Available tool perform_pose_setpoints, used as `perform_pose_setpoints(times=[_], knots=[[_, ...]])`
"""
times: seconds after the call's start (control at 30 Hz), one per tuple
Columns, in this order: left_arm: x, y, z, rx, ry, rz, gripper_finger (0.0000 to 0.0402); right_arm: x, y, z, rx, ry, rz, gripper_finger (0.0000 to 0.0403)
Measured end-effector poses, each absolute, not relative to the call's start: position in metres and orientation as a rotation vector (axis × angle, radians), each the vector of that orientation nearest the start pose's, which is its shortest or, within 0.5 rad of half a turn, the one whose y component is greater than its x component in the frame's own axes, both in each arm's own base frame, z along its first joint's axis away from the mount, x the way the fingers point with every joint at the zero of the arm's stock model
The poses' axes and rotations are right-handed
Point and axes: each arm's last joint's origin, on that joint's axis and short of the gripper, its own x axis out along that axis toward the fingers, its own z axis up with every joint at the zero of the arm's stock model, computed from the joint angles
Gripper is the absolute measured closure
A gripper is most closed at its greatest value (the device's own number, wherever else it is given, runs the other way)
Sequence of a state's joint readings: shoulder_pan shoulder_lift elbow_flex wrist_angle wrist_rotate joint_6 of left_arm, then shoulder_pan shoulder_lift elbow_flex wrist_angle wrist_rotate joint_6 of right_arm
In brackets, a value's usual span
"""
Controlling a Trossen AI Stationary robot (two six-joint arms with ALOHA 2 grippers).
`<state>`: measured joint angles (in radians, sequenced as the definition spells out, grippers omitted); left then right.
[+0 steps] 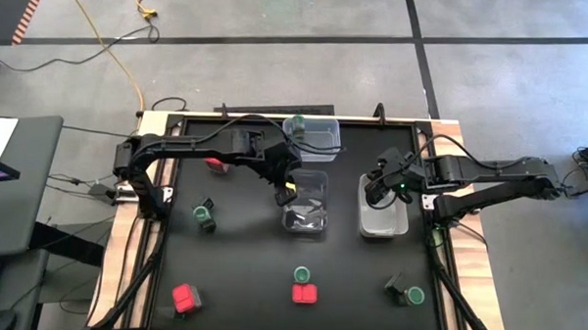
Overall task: Sort spices by type
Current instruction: Put the green seasoning bottle into the transparent bin
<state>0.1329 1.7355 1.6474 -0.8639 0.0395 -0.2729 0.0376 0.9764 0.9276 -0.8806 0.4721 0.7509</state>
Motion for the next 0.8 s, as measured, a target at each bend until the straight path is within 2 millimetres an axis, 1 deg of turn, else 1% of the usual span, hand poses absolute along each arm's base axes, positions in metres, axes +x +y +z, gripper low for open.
perform_pose_setpoints(times=[0.3,0.4,0.67,0.73,0.8], knots=[[0.365,0.047,0.323,-0.361,0.937,0.229,0.0327,0.176,-0.007,0.295,0.453,0.700,-0.712,0.0291],[0.365,0.044,0.322,-0.341,0.947,0.216,0.0327,0.176,-0.007,0.295,0.453,0.700,-0.713,0.0291],[0.368,0.021,0.323,-0.164,0.953,0.140,0.0327,0.176,-0.007,0.295,0.497,0.684,-0.730,0.0291],[0.369,0.017,0.319,-0.136,0.946,0.119,0.0326,0.176,-0.007,0.295,0.526,0.673,-0.742,0.0291],[0.365,0.014,0.312,-0.128,0.949,0.111,0.0327,0.176,-0.007,0.295,0.558,0.659,-0.753,0.0291]])
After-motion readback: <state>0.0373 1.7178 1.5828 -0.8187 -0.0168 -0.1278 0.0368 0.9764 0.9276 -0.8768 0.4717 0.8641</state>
